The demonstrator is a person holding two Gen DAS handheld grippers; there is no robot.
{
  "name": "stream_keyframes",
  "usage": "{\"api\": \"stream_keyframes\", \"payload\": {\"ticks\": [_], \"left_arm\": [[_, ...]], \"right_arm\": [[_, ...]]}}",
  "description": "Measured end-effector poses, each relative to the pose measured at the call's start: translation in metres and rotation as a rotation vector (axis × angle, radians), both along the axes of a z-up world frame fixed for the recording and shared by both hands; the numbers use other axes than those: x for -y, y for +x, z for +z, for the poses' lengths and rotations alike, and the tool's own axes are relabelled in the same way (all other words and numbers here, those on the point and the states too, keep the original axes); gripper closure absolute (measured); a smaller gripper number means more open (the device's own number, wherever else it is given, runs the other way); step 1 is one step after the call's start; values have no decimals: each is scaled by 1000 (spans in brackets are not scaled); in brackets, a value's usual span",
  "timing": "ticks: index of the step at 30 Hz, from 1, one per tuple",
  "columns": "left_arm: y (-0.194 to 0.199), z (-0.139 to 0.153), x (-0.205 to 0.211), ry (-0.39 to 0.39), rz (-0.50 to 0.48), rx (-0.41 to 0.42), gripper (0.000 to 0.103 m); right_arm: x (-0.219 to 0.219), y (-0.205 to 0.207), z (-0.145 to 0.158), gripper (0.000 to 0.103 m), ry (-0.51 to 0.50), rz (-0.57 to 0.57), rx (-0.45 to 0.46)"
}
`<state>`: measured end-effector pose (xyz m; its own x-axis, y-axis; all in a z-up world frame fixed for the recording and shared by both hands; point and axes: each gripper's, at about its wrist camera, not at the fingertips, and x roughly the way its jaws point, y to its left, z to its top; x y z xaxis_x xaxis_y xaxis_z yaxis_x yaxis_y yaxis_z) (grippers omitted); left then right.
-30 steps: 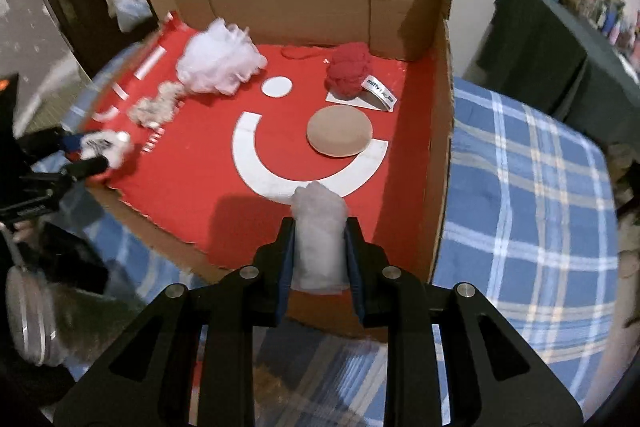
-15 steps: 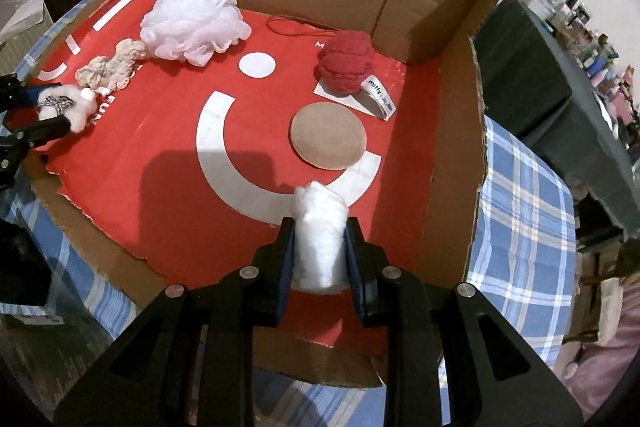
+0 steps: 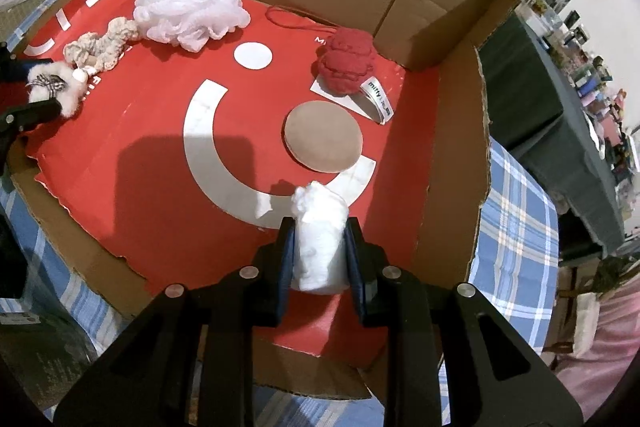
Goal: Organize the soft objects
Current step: 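Open the right tool releasing the sock while the left tool releases the bear in the box, then withdraw both open tools from the box back toward the remaining table items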
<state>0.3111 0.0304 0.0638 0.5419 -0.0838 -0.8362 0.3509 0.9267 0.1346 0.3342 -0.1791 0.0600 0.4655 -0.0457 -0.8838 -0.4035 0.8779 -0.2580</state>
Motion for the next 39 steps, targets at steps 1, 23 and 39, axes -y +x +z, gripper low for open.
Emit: {"api": "stream_keyframes", "payload": {"ticks": [1,23,39], "left_arm": [[0,0,0,4,2,2,55],[-15,14,2,-10,5,64,31],[-111,95,-9,-186,81,338,3]], "right_arm": [[0,1,-1,80,-4,-1,1],[-9,-12,4,27,-84,39,109],[14,-90,95,26,145,-36,261]]}}
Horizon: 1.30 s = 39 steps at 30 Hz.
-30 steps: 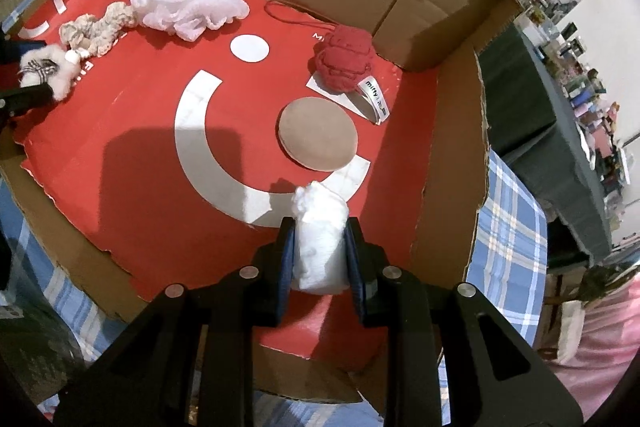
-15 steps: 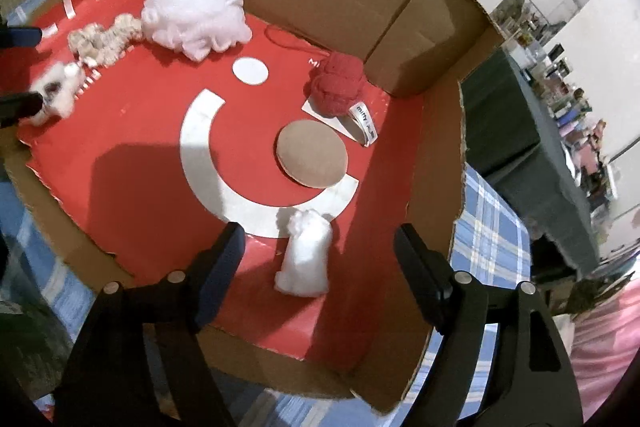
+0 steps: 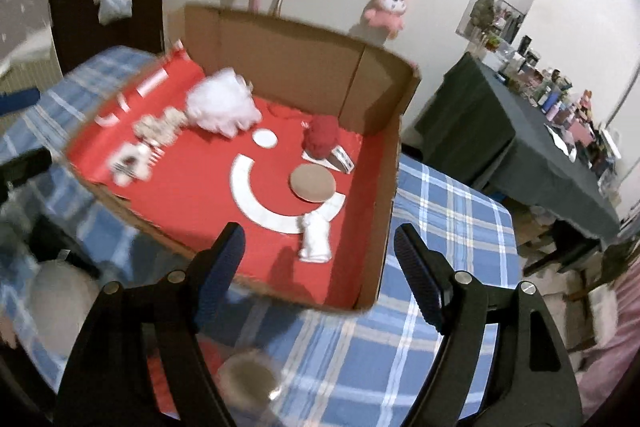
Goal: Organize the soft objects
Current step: 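Withdraw both open tools from the box back toward the remaining table items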
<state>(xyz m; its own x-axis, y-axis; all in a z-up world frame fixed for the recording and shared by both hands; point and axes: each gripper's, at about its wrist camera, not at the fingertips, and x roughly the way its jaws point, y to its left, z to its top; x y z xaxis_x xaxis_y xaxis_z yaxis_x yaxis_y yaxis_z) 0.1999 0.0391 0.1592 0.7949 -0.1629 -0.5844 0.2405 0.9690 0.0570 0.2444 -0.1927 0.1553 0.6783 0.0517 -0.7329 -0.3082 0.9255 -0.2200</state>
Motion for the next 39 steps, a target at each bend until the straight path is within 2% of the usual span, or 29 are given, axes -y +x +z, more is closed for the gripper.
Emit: {"api": "stream_keyframes", "payload": {"ticks": [4,7,9,15,17,25,33,39], "left_arm": [[-37,18,2,-32,7,91,0],[-62,28,4,-43,3,147,0],[-78,33,7,-46,11,184,0],[-130,39,18,-71,38,280,0],[-146,37,22,-81,38,301,0],[-197,23,34,-100,76,387,0],[-211,-5,34,-137,116,377,0],[-216,-30,35,-135,142,343,0]], "right_arm": [[4,-37,23,26,84,1,65],[4,-69,39,17,118,0,139],[0,-96,49,15,119,4,211],[0,-158,60,14,212,11,313],[1,-178,60,8,236,5,350],[1,-247,43,5,255,-66,504],[11,-274,9,5,321,-119,510],[18,-280,-22,5,321,-198,513]]}}
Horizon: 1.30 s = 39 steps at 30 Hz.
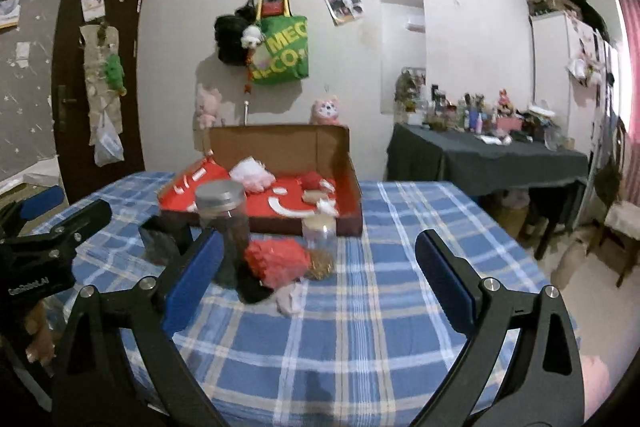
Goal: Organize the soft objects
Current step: 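Withdraw both open tools from the box back toward the remaining table items, then grasp the white tissue with the right tool while the left tool grasps the blue rolled cloth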
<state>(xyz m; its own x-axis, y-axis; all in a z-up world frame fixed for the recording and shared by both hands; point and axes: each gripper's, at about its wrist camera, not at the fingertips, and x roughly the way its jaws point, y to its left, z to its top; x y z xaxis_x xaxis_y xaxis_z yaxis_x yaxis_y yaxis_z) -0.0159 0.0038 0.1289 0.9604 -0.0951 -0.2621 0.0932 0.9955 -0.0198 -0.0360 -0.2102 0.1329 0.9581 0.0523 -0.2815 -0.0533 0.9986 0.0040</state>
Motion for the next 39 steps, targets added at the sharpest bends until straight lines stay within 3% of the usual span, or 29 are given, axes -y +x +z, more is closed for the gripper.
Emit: {"api": "stream_keyframes", "payload": {"ticks": [18,39], "left_arm": [[22,-68,4,5,30,-194,0],[72,-85,14,24,7,-346,0]], "right_arm": [[-6,26,-75,5,30,7,-200],[-7,84,-92,5,45,106,-367]]}}
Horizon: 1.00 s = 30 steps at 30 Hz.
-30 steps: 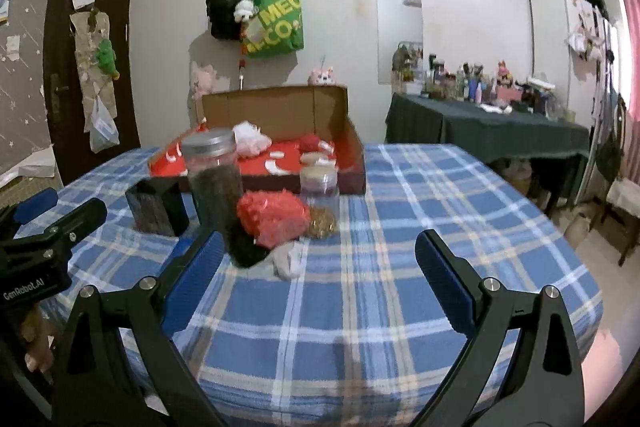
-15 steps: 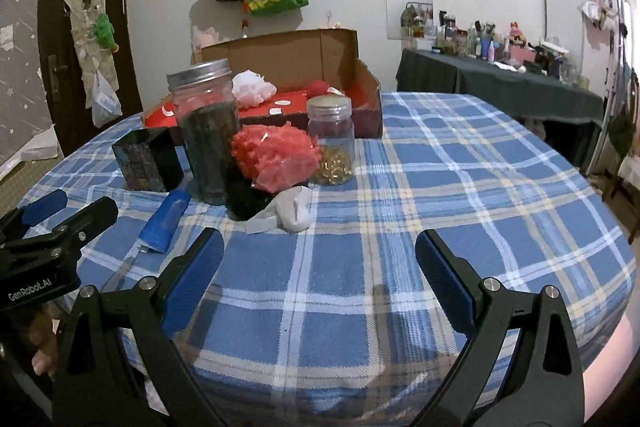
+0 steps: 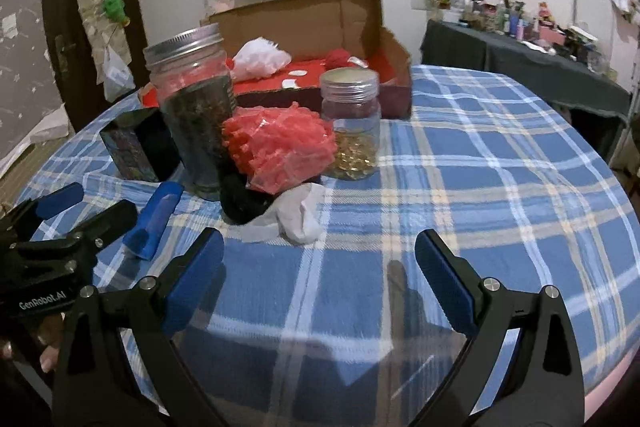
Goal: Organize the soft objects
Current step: 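Grasp the white tissue with the right tool while the left tool grasps the blue rolled cloth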
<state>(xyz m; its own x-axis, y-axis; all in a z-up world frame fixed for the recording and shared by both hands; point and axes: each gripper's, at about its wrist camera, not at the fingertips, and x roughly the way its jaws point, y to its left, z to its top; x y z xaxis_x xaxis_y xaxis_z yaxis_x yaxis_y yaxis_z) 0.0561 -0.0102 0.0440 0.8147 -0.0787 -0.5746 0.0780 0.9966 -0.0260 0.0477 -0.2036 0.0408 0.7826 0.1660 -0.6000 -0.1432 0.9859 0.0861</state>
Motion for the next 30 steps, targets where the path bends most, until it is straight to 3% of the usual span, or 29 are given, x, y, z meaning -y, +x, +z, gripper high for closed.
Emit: {"api": "stream_keyframes", "payload": {"ticks": [7,9,11,12,13,14,15,16,17,30], "left_arm": [[22,-8,4,0,-22,-73,15],[26,-12,6,1,-38,-96,19],[27,-15,8,-4,-56,-113,28],[28,-16,9,-9,-66,-124,37],[29,-19,10,-14,-78,-139,47],[29,-20,10,-16,-86,-141,48],[27,-19,11,-18,-94,-133,56],[26,-18,12,-25,-110,-133,74],[25,-18,13,-34,-126,-139,73],[16,-7,15,-63,-174,-103,77]], "right_arm": [[-11,25,-7,18,-32,74,-62],[-12,31,-10,30,-31,86,-82],[-13,33,-12,50,-23,95,-93],[-13,35,-14,54,-12,104,-103],[-13,36,-15,65,3,113,-108],[-12,37,-15,75,18,125,-106],[-13,36,-15,78,26,135,-100],[-13,34,-14,84,28,140,-96],[-14,33,-14,91,37,150,-88],[-11,-9,1,93,65,128,31]]}}
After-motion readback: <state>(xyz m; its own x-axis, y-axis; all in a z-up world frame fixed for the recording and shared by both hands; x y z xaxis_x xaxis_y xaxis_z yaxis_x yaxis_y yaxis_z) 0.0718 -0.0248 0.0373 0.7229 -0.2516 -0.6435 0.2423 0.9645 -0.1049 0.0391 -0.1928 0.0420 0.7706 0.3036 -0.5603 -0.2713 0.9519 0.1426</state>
